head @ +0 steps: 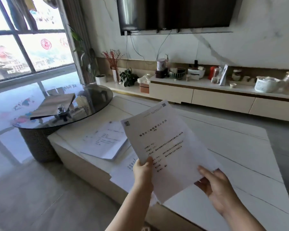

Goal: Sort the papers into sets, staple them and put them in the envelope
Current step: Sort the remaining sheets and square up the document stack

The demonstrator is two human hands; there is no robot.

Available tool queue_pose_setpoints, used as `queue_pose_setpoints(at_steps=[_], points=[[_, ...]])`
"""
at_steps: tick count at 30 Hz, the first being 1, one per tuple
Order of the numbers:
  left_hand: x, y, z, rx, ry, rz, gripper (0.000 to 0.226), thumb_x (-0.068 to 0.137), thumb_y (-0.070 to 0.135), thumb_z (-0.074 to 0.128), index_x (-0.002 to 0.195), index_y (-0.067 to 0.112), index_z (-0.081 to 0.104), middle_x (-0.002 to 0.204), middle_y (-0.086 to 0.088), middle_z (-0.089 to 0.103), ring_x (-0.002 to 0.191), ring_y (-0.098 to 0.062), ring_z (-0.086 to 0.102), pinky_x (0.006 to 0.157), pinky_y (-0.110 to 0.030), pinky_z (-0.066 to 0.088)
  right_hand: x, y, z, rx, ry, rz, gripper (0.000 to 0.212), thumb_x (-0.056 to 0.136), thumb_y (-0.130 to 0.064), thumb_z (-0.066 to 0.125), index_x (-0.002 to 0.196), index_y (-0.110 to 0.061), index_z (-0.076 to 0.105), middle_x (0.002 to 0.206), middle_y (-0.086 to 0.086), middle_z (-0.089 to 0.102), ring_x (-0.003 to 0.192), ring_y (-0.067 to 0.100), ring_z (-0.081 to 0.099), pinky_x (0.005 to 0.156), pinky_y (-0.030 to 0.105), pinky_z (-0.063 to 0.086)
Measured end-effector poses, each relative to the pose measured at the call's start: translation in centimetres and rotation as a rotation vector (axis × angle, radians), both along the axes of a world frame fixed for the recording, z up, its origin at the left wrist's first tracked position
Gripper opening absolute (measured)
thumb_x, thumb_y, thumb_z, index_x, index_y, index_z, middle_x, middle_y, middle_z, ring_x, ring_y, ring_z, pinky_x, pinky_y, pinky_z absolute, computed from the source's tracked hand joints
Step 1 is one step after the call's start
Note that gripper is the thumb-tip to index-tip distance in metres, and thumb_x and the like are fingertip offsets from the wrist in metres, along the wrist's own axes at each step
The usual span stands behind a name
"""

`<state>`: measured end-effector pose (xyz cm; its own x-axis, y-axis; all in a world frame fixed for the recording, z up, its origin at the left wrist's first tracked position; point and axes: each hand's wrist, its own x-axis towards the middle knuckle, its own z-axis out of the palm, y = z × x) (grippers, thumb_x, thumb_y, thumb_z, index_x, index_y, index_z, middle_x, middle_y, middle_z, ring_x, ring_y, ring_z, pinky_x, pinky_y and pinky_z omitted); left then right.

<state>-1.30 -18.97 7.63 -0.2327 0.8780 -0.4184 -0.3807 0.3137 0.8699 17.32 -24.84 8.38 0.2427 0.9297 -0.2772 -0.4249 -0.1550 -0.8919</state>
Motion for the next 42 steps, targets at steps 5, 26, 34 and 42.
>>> queue_pose_setpoints(at_steps=[5, 26, 34, 42], points=[[-4.9, 0.4, -0.2, -0.069, -0.109, 0.139, 0.005, 0.093, 0.010, 0.058, 0.090, 0.013, 0.056, 0.088, -0.012, 0.065, 0.082, -0.032, 0.062, 0.080, -0.044, 0.053, -9.2, 1.8, -1.4, -0.031, -0.162, 0.081, 0.015, 0.091, -0.001, 0.057, 0.103, -0.009, 0.056, 0.096, 0.019, 0.067, 0.081, 0.030, 0.064, 0.067, 0.036, 0.055], [-22.3, 20.0, -7.5, -0.131, 0.127, 0.117, 0.010, 0.091, 0.016, 0.062, 0.085, 0.010, 0.056, 0.076, -0.006, 0.062, 0.061, -0.017, 0.058, 0.050, -0.024, 0.044, -23.4, 27.6, -9.9, -0.080, -0.457, 0.356, 0.010, 0.096, -0.004, 0.051, 0.103, -0.011, 0.055, 0.100, 0.009, 0.061, 0.084, 0.022, 0.058, 0.073, 0.034, 0.051], [-23.7, 21.5, -10.4, -0.152, 0.140, 0.140, 0.010, 0.091, 0.002, 0.056, 0.082, 0.006, 0.055, 0.069, -0.010, 0.052, 0.053, -0.017, 0.049, 0.047, -0.022, 0.046, -25.4, 31.5, -12.9, -0.141, -0.599, 0.359, 0.016, 0.095, -0.004, 0.049, 0.111, -0.005, 0.051, 0.102, 0.011, 0.058, 0.085, 0.024, 0.056, 0.059, 0.030, 0.050], [-22.0, 16.5, -9.9, -0.119, 0.619, 0.033, 0.032, 0.092, 0.010, 0.047, 0.123, 0.011, 0.056, 0.099, -0.004, 0.064, 0.081, -0.018, 0.065, 0.084, -0.041, 0.055, -19.4, 28.2, -10.7, -0.232, -0.568, 0.301, 0.009, 0.097, -0.008, 0.051, 0.105, -0.007, 0.055, 0.092, 0.012, 0.063, 0.075, 0.018, 0.063, 0.058, 0.028, 0.053]])
